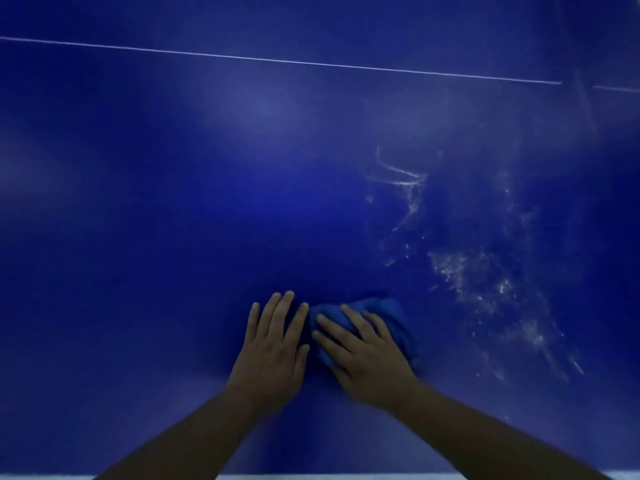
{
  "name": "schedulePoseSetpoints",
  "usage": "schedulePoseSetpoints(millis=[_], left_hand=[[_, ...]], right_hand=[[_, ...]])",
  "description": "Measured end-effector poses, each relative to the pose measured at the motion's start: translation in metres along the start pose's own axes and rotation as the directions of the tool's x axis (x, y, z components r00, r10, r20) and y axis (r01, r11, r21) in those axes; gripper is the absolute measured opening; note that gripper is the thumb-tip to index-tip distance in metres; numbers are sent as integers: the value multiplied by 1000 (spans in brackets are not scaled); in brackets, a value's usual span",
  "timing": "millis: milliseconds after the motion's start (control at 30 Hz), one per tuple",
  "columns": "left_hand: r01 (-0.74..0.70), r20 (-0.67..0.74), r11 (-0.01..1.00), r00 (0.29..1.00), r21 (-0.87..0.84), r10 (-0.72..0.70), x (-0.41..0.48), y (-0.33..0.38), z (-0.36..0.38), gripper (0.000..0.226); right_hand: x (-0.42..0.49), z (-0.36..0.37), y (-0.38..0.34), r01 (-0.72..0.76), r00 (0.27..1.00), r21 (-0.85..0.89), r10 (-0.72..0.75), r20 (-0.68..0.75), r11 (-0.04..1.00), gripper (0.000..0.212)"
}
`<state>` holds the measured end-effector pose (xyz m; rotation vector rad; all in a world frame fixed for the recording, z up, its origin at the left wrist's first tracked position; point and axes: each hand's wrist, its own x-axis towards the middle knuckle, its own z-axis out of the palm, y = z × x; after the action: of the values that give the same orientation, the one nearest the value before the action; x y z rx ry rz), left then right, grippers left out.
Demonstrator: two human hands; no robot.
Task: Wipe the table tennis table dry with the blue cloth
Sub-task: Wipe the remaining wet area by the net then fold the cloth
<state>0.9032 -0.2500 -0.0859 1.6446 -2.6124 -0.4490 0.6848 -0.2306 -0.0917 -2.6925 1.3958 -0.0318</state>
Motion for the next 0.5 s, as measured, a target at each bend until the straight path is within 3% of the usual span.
schedulePoseSetpoints(millis=[67, 133, 200, 267, 300, 367, 433, 500], left_hand=[[36, -15, 999, 999, 20, -36, 16, -1, 0, 62], [78, -11, 997, 997, 27, -78, 31, 1, -2, 64], [108, -8, 994, 994, 22, -108, 43, 3, -2, 65], [126, -10, 992, 992, 23, -126, 53, 3, -3, 65], [143, -19, 990, 990, 14, -143, 58, 2, -3, 65], [179, -43, 984, 983, -17, -179, 63, 1, -3, 64], [195, -66, 980, 978, -27, -197, 66, 1, -3, 62], [229, -90, 973, 969, -17, -229, 66, -3, -4, 59]], right_hand=[[50, -5, 51, -6, 1000, -5, 5, -23, 1000, 52], [96, -13, 112, -205, 976, -12, 204, -77, 979, 52], [114, -24, 172, -432, 898, 8, 431, -85, 902, 53], [103, -28, 192, -543, 833, 56, 546, -89, 838, 55], [92, -28, 185, -539, 834, 50, 541, -111, 841, 55], [64, -21, 144, -385, 914, 12, 382, -139, 923, 52], [42, -10, 85, -58, 996, -15, 57, -67, 998, 52], [57, -6, 56, 153, 988, 13, -153, -22, 988, 52]])
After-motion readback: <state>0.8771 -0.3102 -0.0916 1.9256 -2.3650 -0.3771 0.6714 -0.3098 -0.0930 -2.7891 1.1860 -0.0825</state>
